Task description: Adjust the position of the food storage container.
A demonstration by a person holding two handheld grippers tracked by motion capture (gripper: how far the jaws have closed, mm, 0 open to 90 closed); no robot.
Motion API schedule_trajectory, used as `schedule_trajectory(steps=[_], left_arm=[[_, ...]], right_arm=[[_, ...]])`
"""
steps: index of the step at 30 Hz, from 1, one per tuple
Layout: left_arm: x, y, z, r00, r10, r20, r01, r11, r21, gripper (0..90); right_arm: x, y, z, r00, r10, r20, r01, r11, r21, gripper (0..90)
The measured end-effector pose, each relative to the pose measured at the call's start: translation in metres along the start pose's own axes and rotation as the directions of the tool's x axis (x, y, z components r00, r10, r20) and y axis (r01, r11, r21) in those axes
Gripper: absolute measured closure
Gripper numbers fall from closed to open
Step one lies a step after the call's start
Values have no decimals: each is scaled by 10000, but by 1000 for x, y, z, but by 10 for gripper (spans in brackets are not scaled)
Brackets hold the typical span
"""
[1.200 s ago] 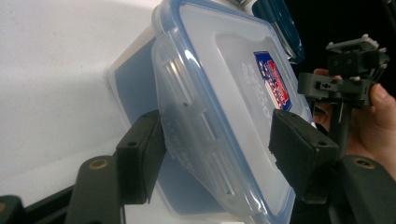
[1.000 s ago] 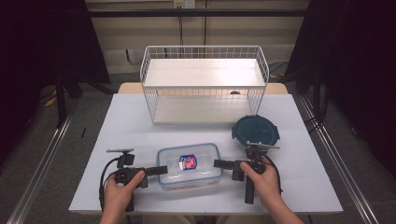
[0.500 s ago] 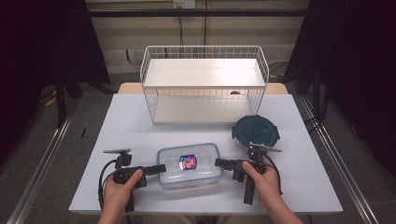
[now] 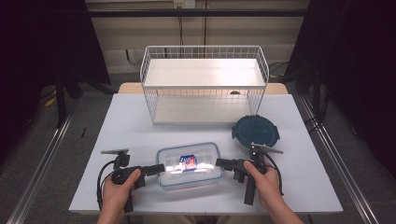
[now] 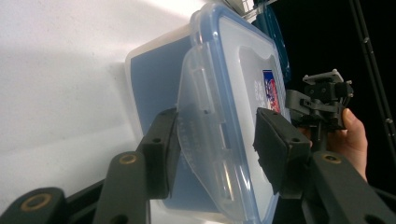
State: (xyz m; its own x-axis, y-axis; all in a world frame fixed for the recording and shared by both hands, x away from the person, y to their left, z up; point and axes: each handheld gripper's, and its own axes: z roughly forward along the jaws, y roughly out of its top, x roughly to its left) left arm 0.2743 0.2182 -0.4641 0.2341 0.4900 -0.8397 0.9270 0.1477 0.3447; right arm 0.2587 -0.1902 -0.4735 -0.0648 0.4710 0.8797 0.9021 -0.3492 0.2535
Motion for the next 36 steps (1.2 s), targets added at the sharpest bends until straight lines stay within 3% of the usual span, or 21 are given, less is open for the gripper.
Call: schedule_trajectory(steps=[5, 13, 16, 17, 18, 28, 36], left_arm=[[-4, -1, 0, 10000, 63, -12, -63, 9998, -192, 539], [-4, 0, -2, 10000, 54, 43, -53, 9997, -253, 556], [-4, 1, -2, 9999, 102, 20, -102, 9996, -281, 558], [-5, 1, -2, 9999, 92, 45, -91, 9996, -265, 559], [-5, 1, -2, 9999, 98, 38, -97, 9997, -242, 559], [-12, 4, -5, 9995, 108, 291, -100, 9995, -286, 570], [-17, 9, -4, 9991, 148, 409, -137, 9995, -285, 573]], right_arm=[[0, 1, -3, 9996, 278, -92, -278, 9996, -24, 594], [0, 3, -7, 9994, 284, -175, -283, 9996, 55, 653], [0, 3, -8, 10000, 63, -22, -63, 10000, 68, 663], [1, 3, -8, 9997, 223, -57, -223, 9997, 120, 663], [0, 4, -8, 10000, 8, -64, -8, 10000, 82, 663], [3, 6, -12, 9992, -300, -270, 304, 9994, 135, 667], [6, 10, -18, 9989, -334, -337, 339, 9993, 160, 669]])
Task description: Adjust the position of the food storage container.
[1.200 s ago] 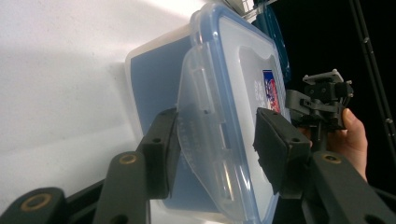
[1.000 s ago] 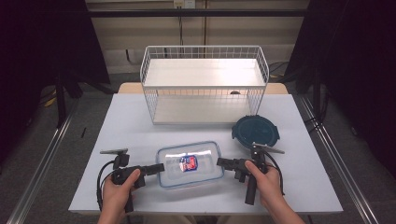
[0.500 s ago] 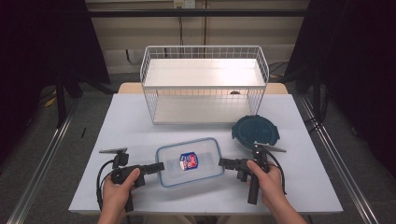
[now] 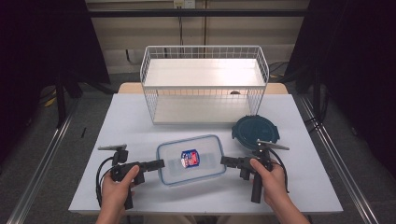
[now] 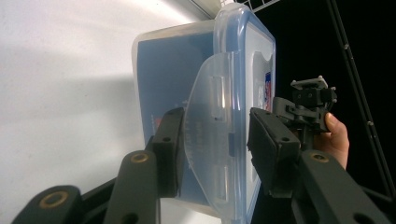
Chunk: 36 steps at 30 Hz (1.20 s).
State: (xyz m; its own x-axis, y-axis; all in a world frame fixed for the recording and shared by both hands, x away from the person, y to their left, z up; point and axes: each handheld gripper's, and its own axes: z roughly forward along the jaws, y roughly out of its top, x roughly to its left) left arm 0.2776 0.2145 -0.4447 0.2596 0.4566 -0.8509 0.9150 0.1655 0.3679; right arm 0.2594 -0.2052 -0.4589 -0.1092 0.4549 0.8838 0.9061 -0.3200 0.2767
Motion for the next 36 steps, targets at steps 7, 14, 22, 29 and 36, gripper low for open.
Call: schedule_trajectory(steps=[7, 14, 22, 29, 36], left_arm=[[-9, 11, 3, 9998, 139, 159, -139, 9999, 6, 579], [-24, 20, 7, 9996, 228, 189, -230, 9997, 88, 584], [-34, 34, 10, 9995, 154, 287, -159, 9997, 174, 585], [-38, 44, 9, 9990, -2, 457, -6, 9998, 174, 586], [-48, 57, 8, 9990, 31, 456, -40, 9998, 185, 586]], right_arm=[[3, 6, -7, 9999, 11, -166, -14, 9998, -187, 672], [10, 15, -17, 9999, -64, -100, 60, 9992, -405, 674], [18, 25, -24, 10000, 10, -26, -11, 9992, -398, 674], [29, 35, -27, 10000, -60, 49, 61, 9994, -352, 681], [38, 45, -30, 10000, -59, -25, 57, 9992, -400, 682]])
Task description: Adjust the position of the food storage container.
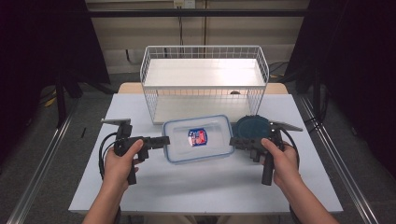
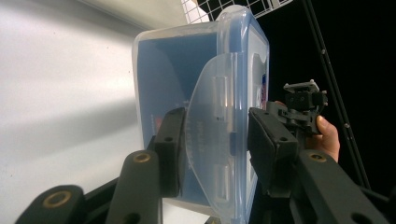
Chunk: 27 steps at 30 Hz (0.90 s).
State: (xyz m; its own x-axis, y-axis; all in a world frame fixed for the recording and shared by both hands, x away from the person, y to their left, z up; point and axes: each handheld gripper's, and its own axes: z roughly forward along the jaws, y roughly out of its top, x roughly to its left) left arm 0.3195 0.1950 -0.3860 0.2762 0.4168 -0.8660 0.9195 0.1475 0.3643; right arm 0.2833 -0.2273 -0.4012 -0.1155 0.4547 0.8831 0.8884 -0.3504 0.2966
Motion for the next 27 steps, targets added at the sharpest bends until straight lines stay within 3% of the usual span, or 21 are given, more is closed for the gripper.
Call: schedule_trajectory(steps=[9, 14, 27], left_arm=[[-13, 14, 0, 9997, 23, 246, -23, 10000, 7, 588], [-23, 24, -1, 9992, 8, 411, -4, 10000, -95, 589], [-55, 58, -5, 9977, 463, 495, -436, 9975, -551, 589]], right_arm=[[10, 13, -7, 9997, -79, -217, 74, 9998, -202, 686], [21, 23, -13, 9994, -209, -290, 197, 9991, -385, 689], [51, 52, -22, 9970, -496, -599, 442, 9951, -886, 691]])
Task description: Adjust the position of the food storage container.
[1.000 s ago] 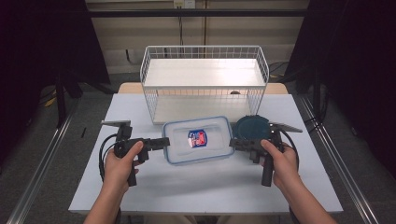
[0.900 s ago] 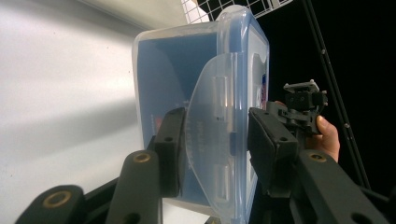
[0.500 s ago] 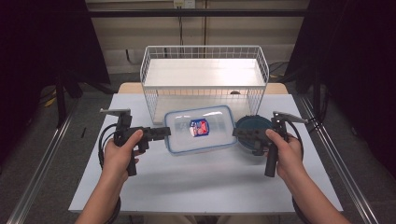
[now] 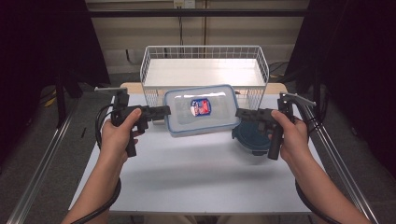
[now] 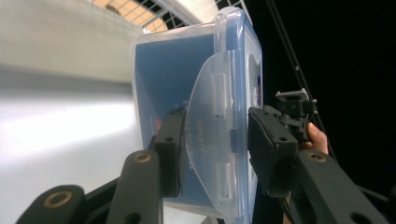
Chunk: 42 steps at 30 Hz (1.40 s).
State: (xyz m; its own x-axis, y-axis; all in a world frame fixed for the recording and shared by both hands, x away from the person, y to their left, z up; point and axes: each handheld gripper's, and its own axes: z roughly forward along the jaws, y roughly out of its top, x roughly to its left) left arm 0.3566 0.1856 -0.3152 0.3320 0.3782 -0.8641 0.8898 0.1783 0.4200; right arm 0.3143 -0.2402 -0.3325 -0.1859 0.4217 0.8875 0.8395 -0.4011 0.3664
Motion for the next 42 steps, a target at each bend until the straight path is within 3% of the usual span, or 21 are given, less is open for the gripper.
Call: schedule_trajectory(steps=[14, 27, 33, 36, 42], left_arm=[[-6, 29, 11, 9994, -86, 327, 91, 9999, -145, 589], [-11, 66, 26, 9995, -163, 286, 172, 9993, -321, 590], [-4, 85, 35, 9988, -352, 349, 360, 9991, -229, 593], [2, 96, 38, 9964, -713, 459, 728, 9968, -318, 593], [7, 110, 40, 9960, -857, 244, 868, 9951, -464, 590]], right_arm=[[12, 26, -1, 9997, -212, -91, 206, 9980, -590, 699], [15, 54, 4, 9999, 68, -143, -83, 9947, -1028, 701], [8, 66, 11, 9990, 425, -165, -441, 9921, -1173, 703], [8, 75, 16, 9984, 543, -141, -555, 9924, -1095, 712], [13, 85, 25, 9991, 428, 77, -418, 9936, -1046, 714]])
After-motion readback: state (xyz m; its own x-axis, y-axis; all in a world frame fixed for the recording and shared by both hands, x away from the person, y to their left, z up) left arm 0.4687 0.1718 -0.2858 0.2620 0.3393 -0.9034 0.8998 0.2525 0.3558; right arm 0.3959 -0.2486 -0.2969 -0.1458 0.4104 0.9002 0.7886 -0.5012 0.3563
